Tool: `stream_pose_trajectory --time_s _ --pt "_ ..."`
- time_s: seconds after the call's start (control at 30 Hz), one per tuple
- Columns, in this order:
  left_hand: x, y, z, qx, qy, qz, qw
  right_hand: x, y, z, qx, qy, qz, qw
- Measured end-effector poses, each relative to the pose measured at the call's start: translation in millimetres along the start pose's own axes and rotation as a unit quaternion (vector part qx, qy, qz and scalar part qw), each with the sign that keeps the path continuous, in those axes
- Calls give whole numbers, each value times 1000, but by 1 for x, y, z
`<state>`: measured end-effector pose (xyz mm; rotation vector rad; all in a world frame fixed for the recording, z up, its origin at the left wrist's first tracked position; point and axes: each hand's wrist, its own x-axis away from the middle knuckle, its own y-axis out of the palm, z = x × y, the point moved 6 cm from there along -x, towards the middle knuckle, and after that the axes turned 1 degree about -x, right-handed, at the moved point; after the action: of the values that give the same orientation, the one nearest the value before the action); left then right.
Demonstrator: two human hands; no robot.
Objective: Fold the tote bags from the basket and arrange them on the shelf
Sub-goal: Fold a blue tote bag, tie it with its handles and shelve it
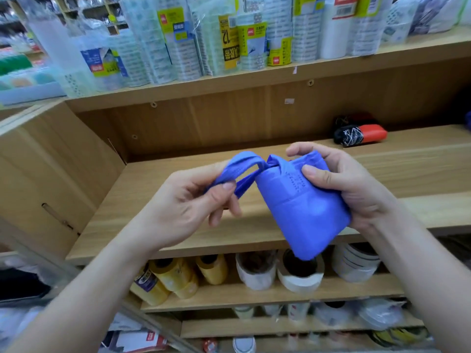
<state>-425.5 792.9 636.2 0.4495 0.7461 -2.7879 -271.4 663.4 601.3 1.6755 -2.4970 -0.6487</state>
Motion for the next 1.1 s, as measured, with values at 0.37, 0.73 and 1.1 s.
stream_pose_trajectory --time_s 0.37,0.73,1.1 --pt "-17 28 -12 67 -63 17 996 -9 1 4 37 -27 137 990" --pt "-10 55 -12 21 3 240 971 -4 -10 9 -86 -88 319 940" --pt "-18 38 -10 100 -57 353 928 -1 -20 9 -142 -107 404 897"
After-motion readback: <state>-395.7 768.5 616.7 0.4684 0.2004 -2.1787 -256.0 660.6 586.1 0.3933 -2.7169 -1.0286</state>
